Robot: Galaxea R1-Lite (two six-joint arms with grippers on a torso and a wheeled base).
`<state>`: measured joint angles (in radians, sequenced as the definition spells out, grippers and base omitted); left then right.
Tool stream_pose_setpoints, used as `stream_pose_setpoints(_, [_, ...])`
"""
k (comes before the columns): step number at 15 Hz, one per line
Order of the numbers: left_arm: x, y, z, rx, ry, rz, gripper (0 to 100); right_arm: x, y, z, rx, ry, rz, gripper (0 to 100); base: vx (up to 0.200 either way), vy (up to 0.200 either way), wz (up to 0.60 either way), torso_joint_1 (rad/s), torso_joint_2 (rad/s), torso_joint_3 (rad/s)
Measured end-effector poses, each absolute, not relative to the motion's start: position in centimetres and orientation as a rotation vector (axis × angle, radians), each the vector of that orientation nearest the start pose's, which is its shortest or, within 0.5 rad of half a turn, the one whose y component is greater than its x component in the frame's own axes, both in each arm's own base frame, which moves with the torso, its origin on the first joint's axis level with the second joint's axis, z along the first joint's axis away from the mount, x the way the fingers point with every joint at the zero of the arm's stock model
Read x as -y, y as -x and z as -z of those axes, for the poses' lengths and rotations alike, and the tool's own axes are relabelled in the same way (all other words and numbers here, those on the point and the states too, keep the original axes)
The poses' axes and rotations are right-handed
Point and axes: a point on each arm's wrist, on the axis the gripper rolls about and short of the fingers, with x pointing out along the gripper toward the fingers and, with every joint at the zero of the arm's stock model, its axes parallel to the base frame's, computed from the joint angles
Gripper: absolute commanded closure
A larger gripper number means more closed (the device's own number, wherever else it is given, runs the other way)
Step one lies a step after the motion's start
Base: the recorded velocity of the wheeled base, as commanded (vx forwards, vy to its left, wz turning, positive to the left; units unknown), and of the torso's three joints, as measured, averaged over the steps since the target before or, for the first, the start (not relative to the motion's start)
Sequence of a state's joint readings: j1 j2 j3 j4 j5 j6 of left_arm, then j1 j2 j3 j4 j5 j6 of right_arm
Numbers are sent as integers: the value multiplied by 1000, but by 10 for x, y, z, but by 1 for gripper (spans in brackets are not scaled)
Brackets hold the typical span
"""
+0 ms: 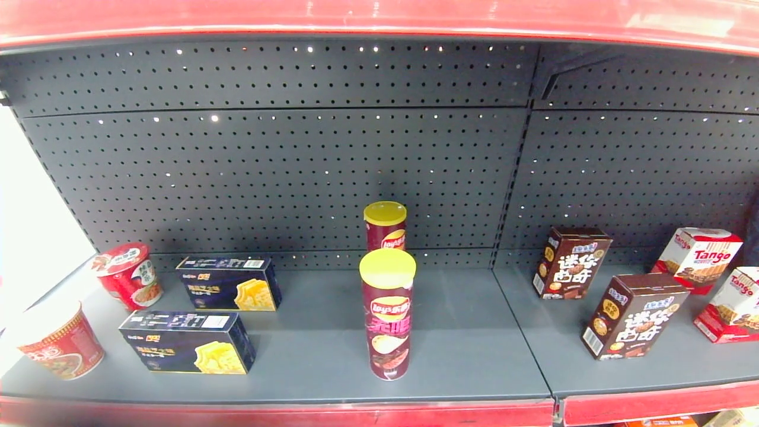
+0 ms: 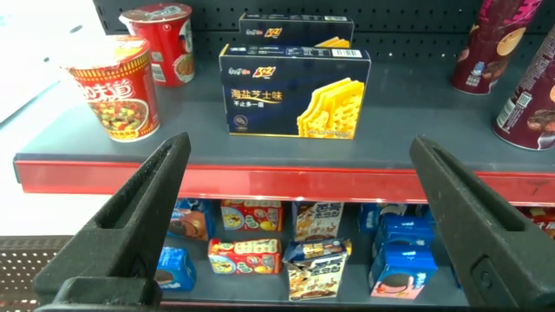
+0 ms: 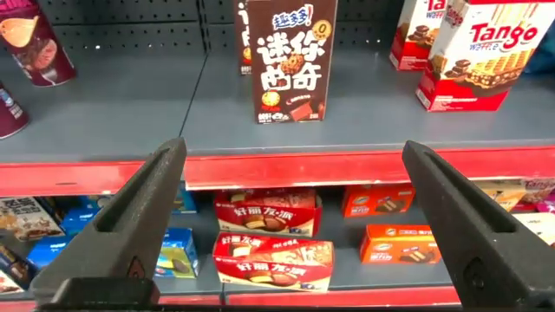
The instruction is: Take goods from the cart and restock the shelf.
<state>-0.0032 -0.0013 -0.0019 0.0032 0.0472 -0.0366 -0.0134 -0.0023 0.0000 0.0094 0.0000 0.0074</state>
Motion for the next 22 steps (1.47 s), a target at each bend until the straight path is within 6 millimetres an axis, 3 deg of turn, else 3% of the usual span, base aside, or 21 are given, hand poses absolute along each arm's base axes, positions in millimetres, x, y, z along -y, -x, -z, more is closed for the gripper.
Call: stream_pose_setpoints(22, [-1, 23, -76, 3, 37, -44, 0, 0, 23, -74, -7, -6, 12, 0, 0, 0, 0, 0, 0, 0])
